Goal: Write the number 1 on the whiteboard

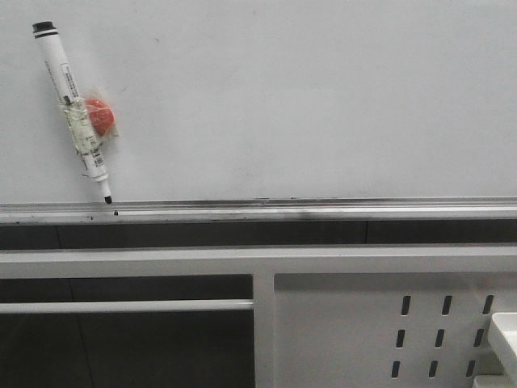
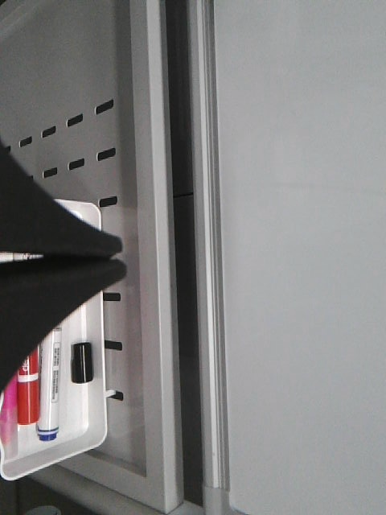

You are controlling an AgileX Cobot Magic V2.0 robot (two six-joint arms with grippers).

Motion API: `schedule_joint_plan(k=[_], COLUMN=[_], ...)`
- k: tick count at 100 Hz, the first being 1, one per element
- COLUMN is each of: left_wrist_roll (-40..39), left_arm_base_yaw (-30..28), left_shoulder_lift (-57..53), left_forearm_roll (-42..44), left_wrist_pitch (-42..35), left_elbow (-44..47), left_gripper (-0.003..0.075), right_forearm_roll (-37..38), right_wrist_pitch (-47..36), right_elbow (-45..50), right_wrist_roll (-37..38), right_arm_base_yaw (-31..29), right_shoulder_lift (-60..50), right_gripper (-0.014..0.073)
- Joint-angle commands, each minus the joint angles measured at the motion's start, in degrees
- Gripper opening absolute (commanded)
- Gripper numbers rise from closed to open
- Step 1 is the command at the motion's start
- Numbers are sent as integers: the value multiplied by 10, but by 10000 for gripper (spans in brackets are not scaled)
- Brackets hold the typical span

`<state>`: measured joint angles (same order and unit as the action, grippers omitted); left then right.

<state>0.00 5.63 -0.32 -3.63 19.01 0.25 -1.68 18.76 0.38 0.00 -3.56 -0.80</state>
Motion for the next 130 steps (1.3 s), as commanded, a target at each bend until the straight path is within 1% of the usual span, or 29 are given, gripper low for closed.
schedule_joint_plan(k=[1, 15, 39, 51, 56, 65, 73, 74, 85, 90, 95, 97, 99, 102, 104, 106, 109, 111, 113, 114, 118, 120, 124, 130], left_wrist_roll=[0, 0, 0, 0, 0, 0, 0, 0, 0, -4, -6, -6, -6, -6, -6, -7, -6, -6, -6, -6, -6, -6, -6, -6], left_arm_base_yaw=[0, 0, 0, 0, 0, 0, 0, 0, 0, 0, 0, 0, 0, 0, 0, 0, 0, 0, 0, 0, 1, 1, 1, 1], left_shoulder_lift=[-12, -12, -12, -12, -12, -12, -12, -12, -12, -12, -12, -12, -10, -7, -3, 3, 12, 21, 31, 39, 57, 68, 87, 109], left_forearm_roll=[-7, -7, -9, -9, -6, -7, -5, -4, -1, -14, -42, -55, -65, -75, -84, -97, -118, -130, -138, -140, -141, -142, -142, -142], left_wrist_pitch=[-38, -43, -127, -132, -153, -201, -222, -226, -262, -269, -270, -268, -263, -251, -242, -227, -196, -182, -163, -152, -136, -136, -150, -200], left_elbow=[20, 20, 20, 20, 20, 20, 20, 20, 20, 20, 17, 16, 13, 9, 4, -3, -15, -25, -37, -41, -62, -71, -87, -97], left_gripper=[-20, -20, -20, -20, -20, -20, -20, -20, -20, -20, -20, -20, -20, -20, -20, -20, -20, -20, -20, -20, -20, -20, -20, -20], right_forearm_roll=[12, 12, 12, 12, 8, -34, -36, -36, -36, -38, -38, -38, -38, -36, -29, -24, -16, -17, -17, -17, -17, -17, -17, -17], right_wrist_pitch=[-15, -15, -15, -27, -70, -202, -311, -311, -417, -439, -448, -440, -414, -382, -339, -267, -208, -133, -99, -69, 2, 26, 47, 42], right_elbow=[9, 9, 9, 9, 9, 9, 9, 9, 9, 9, 6, 0, -7, -23, -40, -61, -94, -119, -145, -162, -201, -221, -253, -279], right_wrist_roll=[0, 0, 0, -3, 0, 0, 0, 0, 0, 0, 49, 66, 98, 125, 134, 139, 139, 139, 139, 139, 139, 139, 139, 139], right_arm_base_yaw=[0, 0, 0, 0, 0, 0, 0, 0, 0, 0, 0, 0, 0, 0, 0, 2, 4, 8, 9, 11, 14, 16, 17, 17], right_shoulder_lift=[-10, -10, -10, -10, -10, -10, -10, -10, -10, -10, -10, -10, -9, -9, -7, -4, 1, 9, 17, 20, 42, 49, 69, 95], right_gripper=[-59, -59, -59, -59, -59, -59, -59, -59, -59, -59, -59, -59, -59, -59, -59, -59, -59, -59, -59, -59, -59, -59, -59, -59])
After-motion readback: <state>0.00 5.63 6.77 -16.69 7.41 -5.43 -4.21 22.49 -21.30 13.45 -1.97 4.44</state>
